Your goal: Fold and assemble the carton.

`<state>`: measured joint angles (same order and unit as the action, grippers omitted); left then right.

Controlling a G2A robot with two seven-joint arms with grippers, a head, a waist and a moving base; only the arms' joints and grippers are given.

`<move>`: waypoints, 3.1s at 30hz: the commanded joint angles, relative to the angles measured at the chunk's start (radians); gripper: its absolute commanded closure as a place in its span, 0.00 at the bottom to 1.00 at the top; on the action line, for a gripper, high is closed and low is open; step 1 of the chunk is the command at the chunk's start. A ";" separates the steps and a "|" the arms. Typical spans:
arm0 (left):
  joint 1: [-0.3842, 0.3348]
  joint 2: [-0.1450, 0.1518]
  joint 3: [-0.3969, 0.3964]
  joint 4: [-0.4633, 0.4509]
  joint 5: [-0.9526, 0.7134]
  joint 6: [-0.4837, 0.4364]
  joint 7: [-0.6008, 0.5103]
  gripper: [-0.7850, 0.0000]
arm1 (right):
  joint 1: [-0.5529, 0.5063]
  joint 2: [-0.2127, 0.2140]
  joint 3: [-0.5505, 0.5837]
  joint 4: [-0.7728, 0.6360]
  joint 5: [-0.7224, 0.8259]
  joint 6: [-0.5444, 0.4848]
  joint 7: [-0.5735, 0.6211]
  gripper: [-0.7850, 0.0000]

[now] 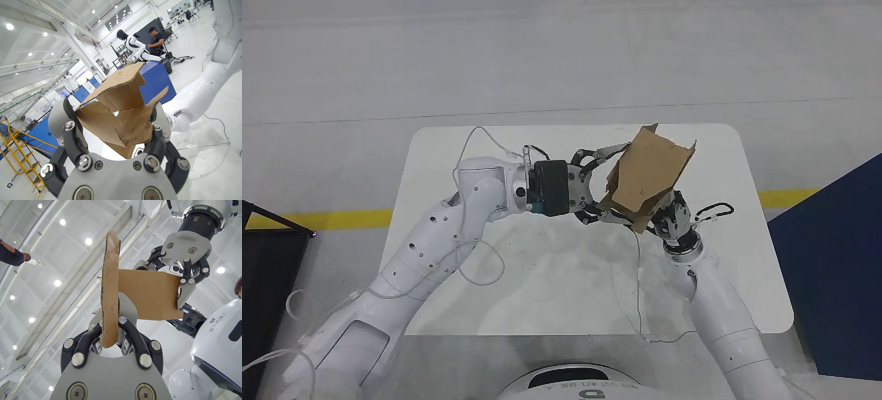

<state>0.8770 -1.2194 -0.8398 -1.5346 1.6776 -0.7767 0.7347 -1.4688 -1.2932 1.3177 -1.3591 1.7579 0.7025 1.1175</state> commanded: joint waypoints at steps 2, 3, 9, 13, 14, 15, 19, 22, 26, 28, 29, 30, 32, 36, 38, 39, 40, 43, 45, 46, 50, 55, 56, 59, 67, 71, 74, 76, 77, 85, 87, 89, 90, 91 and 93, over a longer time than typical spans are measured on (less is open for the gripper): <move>-0.013 -0.005 0.011 0.014 -0.015 -0.001 -0.016 0.00 | -0.004 0.002 0.003 -0.004 0.002 -0.002 0.002 1.00; -0.017 -0.007 0.012 0.020 -0.021 -0.001 -0.019 0.00 | -0.006 0.002 0.004 -0.006 0.004 -0.003 0.003 1.00; -0.028 -0.013 0.012 0.041 -0.074 -0.004 -0.029 0.00 | -0.011 0.006 0.005 -0.015 0.010 -0.005 0.005 1.00; -0.033 -0.020 0.015 0.048 -0.130 -0.020 -0.041 0.00 | -0.011 0.008 0.001 -0.019 0.011 -0.006 0.007 1.00; -0.035 -0.021 0.017 0.050 -0.140 -0.024 -0.046 0.00 | -0.011 0.009 0.000 -0.019 0.011 -0.007 0.007 1.00; -0.036 -0.023 0.019 0.051 -0.153 -0.029 -0.047 0.00 | -0.010 0.010 -0.002 -0.020 0.012 -0.008 0.008 1.00; -0.042 -0.028 0.020 0.058 -0.197 -0.044 -0.052 0.00 | -0.009 0.012 -0.005 -0.020 0.013 -0.011 0.011 1.00; -0.048 -0.030 0.016 0.064 -0.211 -0.053 -0.063 0.00 | -0.008 0.014 -0.009 -0.020 0.016 -0.014 0.014 1.00; -0.058 -0.029 0.003 0.073 -0.209 -0.051 -0.106 0.00 | -0.005 0.016 -0.013 -0.018 0.018 -0.015 0.015 1.00; -0.061 -0.029 -0.005 0.074 -0.213 -0.052 -0.122 0.00 | -0.003 0.017 -0.015 -0.017 0.018 -0.015 0.015 1.00; -0.062 -0.029 -0.008 0.074 -0.218 -0.055 -0.129 0.00 | -0.002 0.017 -0.016 -0.016 0.019 -0.016 0.016 1.00; -0.062 -0.029 -0.011 0.072 -0.224 -0.058 -0.135 0.00 | -0.001 0.018 -0.017 -0.015 0.019 -0.016 0.016 1.00; -0.062 -0.030 -0.013 0.066 -0.236 -0.063 -0.147 0.02 | 0.000 0.018 -0.020 -0.015 0.019 -0.018 0.019 1.00; -0.063 -0.034 -0.004 0.050 -0.271 -0.095 -0.167 0.00 | 0.004 0.020 -0.023 -0.010 0.017 -0.025 0.025 1.00; -0.062 -0.036 0.001 0.047 -0.289 -0.107 -0.172 0.00 | 0.007 0.020 -0.024 -0.006 0.020 -0.028 0.028 1.00; -0.061 -0.038 0.002 0.048 -0.305 -0.113 -0.169 0.00 | 0.008 0.020 -0.025 -0.005 0.022 -0.029 0.029 1.00; -0.059 -0.039 0.002 0.050 -0.321 -0.115 -0.168 0.00 | 0.009 0.020 -0.026 -0.003 0.023 -0.030 0.030 1.00; -0.061 -0.042 -0.003 0.058 -0.349 -0.112 -0.181 0.00 | 0.012 0.021 -0.027 0.003 0.024 -0.034 0.034 1.00; -0.063 -0.042 -0.009 0.060 -0.342 -0.101 -0.205 0.03 | 0.013 0.021 -0.028 0.004 0.025 -0.037 0.037 1.00; -0.063 -0.042 -0.013 0.060 -0.341 -0.093 -0.212 0.05 | 0.013 0.021 -0.029 0.005 0.025 -0.038 0.038 1.00; -0.062 -0.042 -0.022 0.048 -0.329 -0.080 -0.241 0.25 | 0.016 0.022 -0.033 0.008 0.020 -0.043 0.043 1.00; -0.059 -0.045 -0.017 0.035 -0.345 -0.084 -0.261 0.35 | 0.017 0.022 -0.036 0.011 0.020 -0.049 0.049 1.00; -0.060 -0.046 -0.016 0.033 -0.348 -0.085 -0.265 0.33 | 0.017 0.023 -0.036 0.011 0.020 -0.051 0.051 1.00; -0.061 -0.048 -0.016 0.032 -0.353 -0.084 -0.275 0.26 | 0.016 0.024 -0.035 0.011 0.022 -0.054 0.054 1.00; -0.047 -0.054 -0.035 0.037 -0.415 -0.033 -0.323 0.16 | 0.010 0.028 -0.035 0.007 0.027 -0.058 0.058 1.00; -0.036 -0.060 -0.036 0.035 -0.493 -0.019 -0.350 0.18 | 0.007 0.031 -0.036 0.004 0.031 -0.060 0.060 1.00; -0.030 -0.067 -0.022 0.032 -0.571 -0.038 -0.368 0.15 | 0.004 0.033 -0.035 0.001 0.034 -0.063 0.063 1.00; -0.028 -0.073 -0.016 0.039 -0.641 -0.045 -0.387 0.09 | 0.003 0.034 -0.035 0.001 0.037 -0.065 0.065 1.00; -0.032 -0.074 -0.014 0.041 -0.657 -0.044 -0.413 0.05 | 0.003 0.035 -0.034 0.001 0.040 -0.066 0.066 1.00; -0.025 -0.082 -0.017 0.026 -0.869 0.026 -0.625 0.00 | -0.001 0.041 -0.034 -0.003 0.046 -0.067 0.067 1.00; -0.027 -0.083 -0.012 0.015 -0.908 0.035 -0.683 0.00 | 0.000 0.042 -0.036 -0.004 0.050 -0.066 0.066 1.00; -0.034 -0.085 -0.006 0.004 -0.941 0.042 -0.736 0.00 | 0.001 0.044 -0.037 -0.004 0.050 -0.065 0.065 1.00; -0.037 -0.086 -0.003 -0.002 -0.953 0.044 -0.760 0.00 | 0.001 0.044 -0.036 -0.004 0.052 -0.066 0.066 1.00; -0.041 -0.087 0.000 -0.009 -0.964 0.044 -0.780 0.00 | 0.001 0.045 -0.036 -0.004 0.053 -0.066 0.066 1.00; -0.045 -0.089 0.002 -0.018 -0.985 0.048 -0.806 0.00 | 0.001 0.046 -0.035 -0.004 0.056 -0.067 0.067 1.00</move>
<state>0.8343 -1.3075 -0.8385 -1.5478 0.7046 -0.7306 -0.0570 -1.4676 -1.2476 1.2822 -1.3629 1.8125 0.6366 1.1834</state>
